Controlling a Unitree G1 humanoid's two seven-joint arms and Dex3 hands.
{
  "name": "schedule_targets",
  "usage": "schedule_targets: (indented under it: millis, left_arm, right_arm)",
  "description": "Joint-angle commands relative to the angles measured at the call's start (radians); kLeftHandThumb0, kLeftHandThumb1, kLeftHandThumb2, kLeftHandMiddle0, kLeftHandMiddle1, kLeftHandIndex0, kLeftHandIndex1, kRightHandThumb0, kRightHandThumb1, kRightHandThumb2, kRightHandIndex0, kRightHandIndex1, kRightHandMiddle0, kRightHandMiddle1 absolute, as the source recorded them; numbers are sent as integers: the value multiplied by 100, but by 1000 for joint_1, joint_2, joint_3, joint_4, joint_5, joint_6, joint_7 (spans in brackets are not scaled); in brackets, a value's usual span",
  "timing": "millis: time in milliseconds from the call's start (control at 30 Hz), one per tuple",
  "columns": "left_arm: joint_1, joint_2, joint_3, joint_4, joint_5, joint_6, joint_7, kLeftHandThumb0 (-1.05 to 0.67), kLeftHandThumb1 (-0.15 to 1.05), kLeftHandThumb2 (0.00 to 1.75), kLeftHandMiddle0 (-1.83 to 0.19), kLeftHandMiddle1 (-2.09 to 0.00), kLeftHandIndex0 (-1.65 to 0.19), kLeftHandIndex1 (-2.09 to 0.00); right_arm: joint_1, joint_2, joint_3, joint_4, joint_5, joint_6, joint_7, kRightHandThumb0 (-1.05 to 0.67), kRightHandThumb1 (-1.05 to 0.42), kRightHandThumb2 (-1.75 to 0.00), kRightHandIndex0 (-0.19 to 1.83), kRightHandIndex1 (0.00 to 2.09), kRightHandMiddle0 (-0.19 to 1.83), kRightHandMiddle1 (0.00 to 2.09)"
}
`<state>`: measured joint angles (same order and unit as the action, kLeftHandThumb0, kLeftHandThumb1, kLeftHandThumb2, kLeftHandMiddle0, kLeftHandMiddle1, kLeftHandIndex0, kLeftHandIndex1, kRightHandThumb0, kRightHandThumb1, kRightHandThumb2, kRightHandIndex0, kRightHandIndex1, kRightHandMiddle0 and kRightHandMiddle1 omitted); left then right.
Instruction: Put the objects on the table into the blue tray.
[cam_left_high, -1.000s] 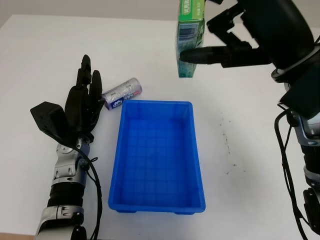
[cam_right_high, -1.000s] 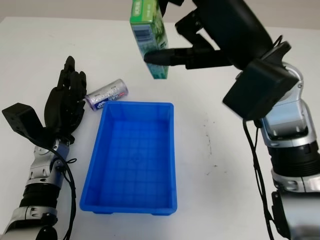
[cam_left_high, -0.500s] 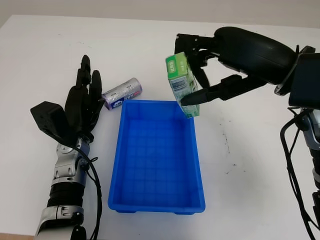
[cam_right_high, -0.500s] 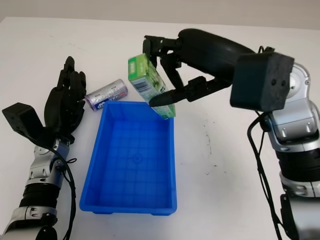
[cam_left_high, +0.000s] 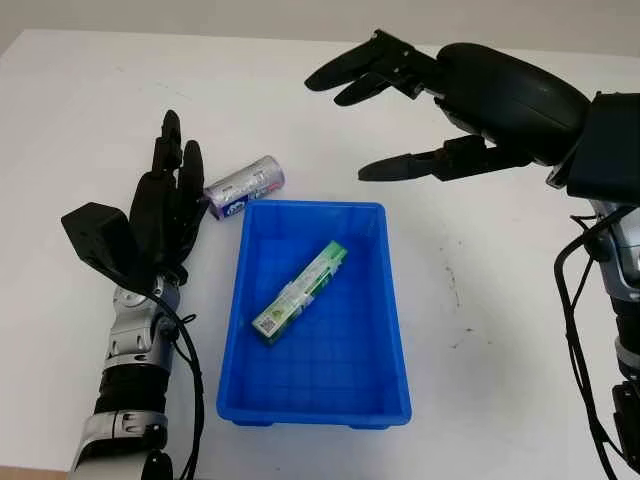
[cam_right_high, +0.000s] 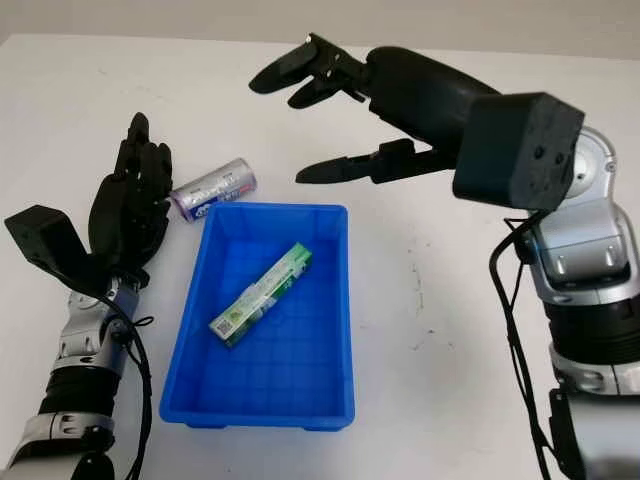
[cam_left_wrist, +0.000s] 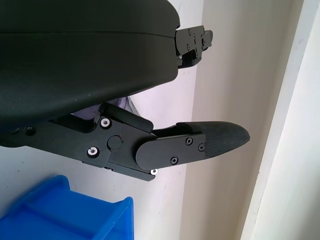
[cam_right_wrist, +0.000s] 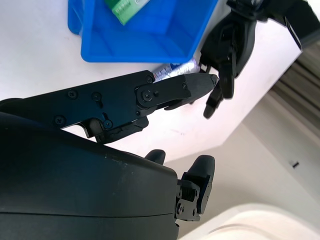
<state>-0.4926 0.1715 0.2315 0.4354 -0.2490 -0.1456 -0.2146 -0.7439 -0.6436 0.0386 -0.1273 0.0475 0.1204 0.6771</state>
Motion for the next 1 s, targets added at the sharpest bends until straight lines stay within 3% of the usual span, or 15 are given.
schedule_targets:
  millis: [0, 200, 400, 633, 733, 800, 833, 867, 900, 933, 967]
  left_arm:
    - [1, 10, -1, -7, 4, -9, -7, -72, 105, 54, 15, -5, 15, -5]
    - [-2, 33, -8, -23, 28, 5, 1, -73, 105, 55, 13, -6, 13, -6]
    - [-13, 108, -30, -48, 107, 5, 0, -73, 105, 55, 15, -5, 14, -6]
    - [-52, 239, -59, -82, 236, 31, 9, -70, 105, 33, 9, -6, 9, -7]
    - [-81, 291, -71, -81, 287, 28, 6, -67, 105, 26, 7, -6, 9, -6]
    - [-104, 315, -87, -101, 326, 79, 14, -68, 105, 20, 7, -6, 9, -6]
    - [-115, 327, -103, -116, 359, 108, 23, -70, 105, 16, -5, -32, 9, -6]
    - [-124, 342, -125, -131, 401, 136, 28, -71, 105, 13, 0, -96, 10, -6]
    - [-133, 357, -149, -142, 447, 157, 34, -73, 105, 13, 3, -109, 10, -5]
    - [-142, 367, -172, -153, 488, 183, 38, -75, 105, 12, 8, -93, 10, -5]
    - [-152, 371, -190, -161, 517, 205, 38, -77, 104, 10, 11, -135, 10, -5]
  right_arm:
    - [12, 22, -28, -10, 15, 14, -26, -48, -105, -16, -19, 117, -19, 102]
    - [48, 103, -84, 71, 14, -38, -163, -57, -105, -30, -19, 125, -19, 120]
    - [114, 155, -132, 112, 9, -5, -292, -54, -105, -37, -19, 138, -19, 126]
    - [202, 205, -177, 106, 40, 88, -368, -48, -105, -42, -19, 119, -19, 105]
    - [225, 218, -183, 101, 46, 94, -381, -44, -105, -44, -19, 114, -19, 104]
    - [232, 223, -182, 99, 47, 96, -386, -44, -105, -43, -19, 112, -19, 105]
    - [233, 226, -180, 100, 48, 95, -388, -44, -105, -43, -19, 111, -19, 106]
    - [234, 227, -178, 101, 48, 91, -387, -44, -105, -44, -19, 110, -19, 106]
    - [235, 230, -177, 104, 49, 85, -388, -44, -105, -44, -19, 107, -19, 104]
    - [235, 233, -175, 107, 48, 79, -388, -43, -105, -45, -19, 106, -19, 104]
    - [235, 236, -176, 110, 50, 76, -387, -42, -105, -45, -19, 104, -19, 103]
